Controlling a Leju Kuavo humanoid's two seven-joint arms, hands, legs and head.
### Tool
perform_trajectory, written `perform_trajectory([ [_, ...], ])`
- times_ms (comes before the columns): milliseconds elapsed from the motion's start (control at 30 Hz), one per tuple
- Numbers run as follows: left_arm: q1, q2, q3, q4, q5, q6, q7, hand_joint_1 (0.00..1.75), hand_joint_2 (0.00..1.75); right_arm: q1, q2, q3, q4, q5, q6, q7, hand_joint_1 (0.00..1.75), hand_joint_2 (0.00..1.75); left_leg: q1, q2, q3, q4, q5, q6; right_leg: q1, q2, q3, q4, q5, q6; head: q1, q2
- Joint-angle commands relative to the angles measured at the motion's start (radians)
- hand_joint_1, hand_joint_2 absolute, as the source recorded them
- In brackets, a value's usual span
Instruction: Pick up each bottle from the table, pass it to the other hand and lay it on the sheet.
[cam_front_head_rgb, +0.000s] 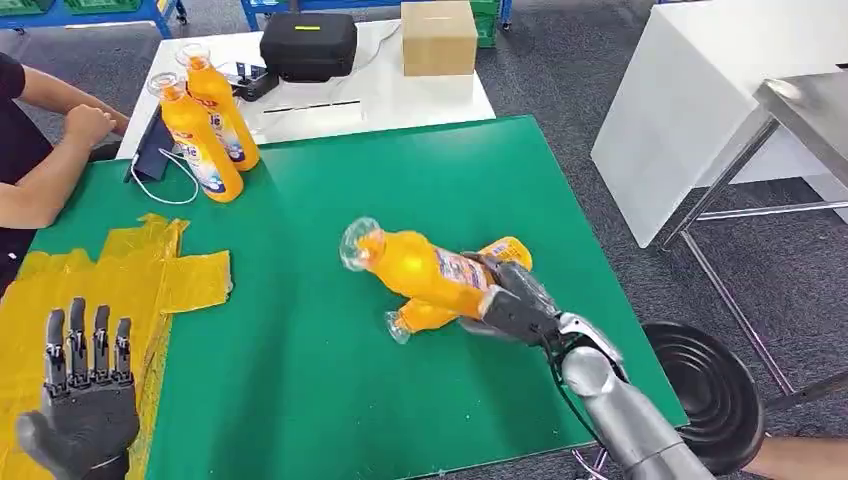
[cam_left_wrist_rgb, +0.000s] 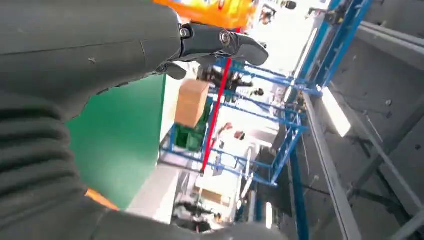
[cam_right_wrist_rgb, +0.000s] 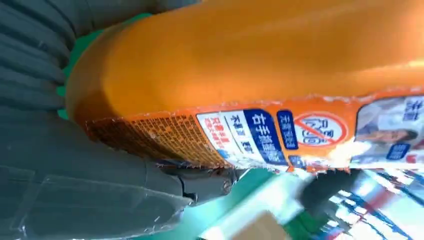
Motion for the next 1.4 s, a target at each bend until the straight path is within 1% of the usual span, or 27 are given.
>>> perform_trajectory([
  [33, -0.032, 0.035, -0.095, 0.088, 0.050, -0.008, 0.043, 0.00, 1.75, -0.208, 0.218, 0.075, 0.222, -0.041, -0.010, 0.023, 1.75, 1.75, 0.001, -0.001, 0.002, -0.001, 0.000, -0.001, 0.001, 0.003, 0.000, -0.001, 0.001, -0.001, 0.000, 0.000],
  [67, -0.047, 0.047, -0.127, 0.099, 0.056, -0.004, 0.051, 0.00, 1.75, -0.246, 0.264, 0.098, 0.281, -0.047, -0.020, 0.036, 1.75, 1.75, 0.001, 0.000, 0.002, -0.001, 0.000, -0.001, 0.001, 0.004, 0.000, -0.001, 0.001, -0.001, 0.000, 0.000],
  [100, -0.057, 0.049, -0.139, 0.107, 0.057, 0.009, 0.054, 0.00, 1.75, -0.261, 0.287, 0.109, 0.306, -0.050, -0.033, 0.043, 1.75, 1.75, 0.000, 0.000, 0.001, 0.000, 0.001, -0.001, 0.001, 0.003, -0.001, 0.000, 0.001, 0.000, 0.000, 0.000],
  [167, -0.064, 0.055, -0.156, 0.112, 0.060, 0.012, 0.051, 0.00, 1.75, -0.275, 0.303, 0.125, 0.333, -0.049, -0.038, 0.045, 1.75, 1.75, 0.001, -0.001, 0.000, -0.001, 0.001, -0.001, 0.002, 0.004, 0.000, -0.001, 0.002, 0.000, 0.001, 0.000],
  [200, -0.070, 0.063, -0.172, 0.116, 0.059, 0.017, 0.052, 0.00, 1.75, -0.291, 0.318, 0.140, 0.360, -0.050, -0.039, 0.048, 1.75, 1.75, 0.001, 0.002, 0.000, -0.001, 0.001, -0.002, 0.002, 0.005, -0.001, 0.000, 0.002, 0.000, 0.000, 0.000],
  [233, -0.085, 0.069, -0.197, 0.124, 0.060, 0.028, 0.052, 0.00, 1.75, -0.307, 0.349, 0.156, 0.398, -0.060, -0.042, 0.053, 1.75, 1.75, 0.002, 0.001, 0.000, -0.001, 0.001, -0.002, 0.002, 0.005, -0.001, -0.001, 0.002, -0.001, 0.001, 0.000],
  [267, -0.102, 0.078, -0.218, 0.136, 0.057, 0.025, 0.054, 0.00, 1.75, -0.325, 0.380, 0.178, 0.435, -0.056, -0.035, 0.062, 1.75, 1.75, 0.002, 0.002, 0.001, -0.001, 0.001, -0.002, 0.002, 0.006, -0.001, -0.001, 0.002, -0.001, 0.000, 0.000],
  [333, -0.148, 0.078, -0.253, 0.164, 0.042, 0.059, 0.056, 0.00, 1.75, -0.348, 0.467, 0.230, 0.509, -0.044, -0.058, 0.077, 1.75, 1.75, 0.001, -0.001, -0.001, -0.001, 0.002, -0.002, 0.001, 0.002, -0.002, 0.000, 0.001, -0.001, 0.000, 0.000],
  [400, -0.163, 0.081, -0.269, 0.170, 0.029, 0.080, 0.049, 0.00, 1.75, -0.349, 0.490, 0.299, 0.523, -0.048, -0.069, 0.082, 1.75, 1.75, 0.001, -0.002, 0.000, 0.000, 0.002, -0.003, 0.002, 0.003, -0.001, 0.000, 0.001, -0.001, 0.001, 0.000],
  [433, -0.169, 0.086, -0.281, 0.173, 0.026, 0.089, 0.043, 0.00, 1.75, -0.354, 0.490, 0.378, 0.520, -0.086, -0.081, 0.092, 1.75, 1.75, 0.001, -0.001, -0.001, -0.001, 0.002, -0.002, 0.002, 0.003, -0.002, 0.000, 0.001, -0.001, 0.000, 0.000],
  [467, -0.173, 0.090, -0.290, 0.177, 0.025, 0.091, 0.044, 0.00, 1.75, -0.351, 0.490, 0.450, 0.502, -0.120, -0.093, 0.114, 1.75, 1.75, 0.002, 0.000, 0.000, -0.001, 0.001, -0.003, 0.003, 0.005, -0.001, -0.001, 0.001, -0.001, 0.000, 0.000],
  [533, -0.180, 0.091, -0.297, 0.188, 0.015, 0.104, 0.042, 0.00, 1.75, -0.362, 0.490, 0.571, 0.487, -0.185, -0.130, 0.140, 1.75, 1.75, 0.002, -0.001, 0.001, -0.001, 0.001, -0.002, 0.002, 0.003, -0.001, -0.001, 0.000, -0.001, 0.000, 0.000],
  [567, -0.184, 0.091, -0.299, 0.192, 0.011, 0.107, 0.041, 0.00, 1.75, -0.361, 0.490, 0.600, 0.479, -0.199, -0.134, 0.146, 1.75, 1.75, 0.001, -0.002, -0.001, -0.001, 0.002, -0.002, 0.002, 0.001, -0.002, 0.000, 0.000, 0.000, 0.000, 0.000],
  [700, -0.193, 0.089, -0.306, 0.199, -0.011, 0.119, 0.030, 0.00, 1.75, -0.372, 0.490, 0.708, 0.487, -0.251, -0.152, 0.154, 1.75, 1.75, 0.003, -0.003, -0.001, -0.001, 0.001, -0.002, 0.004, 0.002, -0.001, -0.001, 0.000, 0.000, 0.001, 0.000],
  [800, -0.186, 0.088, -0.304, 0.192, -0.022, 0.128, 0.021, 0.00, 1.75, -0.352, 0.490, 0.783, 0.477, -0.257, -0.156, 0.155, 1.75, 1.75, 0.002, -0.003, -0.002, -0.001, 0.002, -0.001, 0.004, 0.000, -0.002, -0.001, 0.000, 0.000, 0.001, 0.000],
  [1000, -0.173, 0.090, -0.276, 0.187, -0.027, 0.138, 0.011, 0.00, 1.75, -0.318, 0.490, 0.867, 0.467, -0.234, -0.141, 0.158, 1.75, 1.75, 0.003, -0.005, -0.001, -0.002, 0.002, -0.002, 0.004, 0.000, -0.001, -0.002, 0.000, 0.000, 0.000, 0.000],
  [1167, -0.175, 0.090, -0.270, 0.190, -0.029, 0.136, 0.010, 0.00, 1.75, -0.313, 0.490, 0.876, 0.470, -0.231, -0.143, 0.158, 1.75, 1.75, 0.002, -0.006, -0.003, -0.001, 0.002, -0.002, 0.004, -0.003, -0.003, -0.001, 0.000, 0.000, 0.000, 0.000],
  [1267, -0.176, 0.089, -0.270, 0.189, -0.029, 0.136, 0.010, 0.00, 1.75, -0.316, 0.490, 0.875, 0.471, -0.231, -0.143, 0.158, 1.75, 1.75, 0.004, -0.009, -0.001, -0.001, 0.002, -0.002, 0.006, -0.003, 0.001, -0.003, 0.000, 0.000, 0.000, 0.000],
  [1300, -0.176, 0.088, -0.270, 0.189, -0.030, 0.136, 0.010, 0.00, 1.75, -0.319, 0.490, 0.875, 0.471, -0.230, -0.143, 0.158, 1.75, 1.75, 0.002, -0.005, -0.003, -0.001, 0.002, -0.002, 0.004, -0.002, -0.003, -0.001, 0.000, 0.000, 0.000, 0.000],
  [1400, -0.174, 0.089, -0.269, 0.185, -0.042, 0.141, 0.000, 0.00, 1.75, -0.320, 0.490, 0.877, 0.472, -0.230, -0.139, 0.157, 1.75, 1.75, 0.003, -0.007, -0.002, -0.001, 0.002, -0.002, 0.005, -0.003, -0.002, -0.002, 0.000, 0.000, 0.000, 0.000],
])
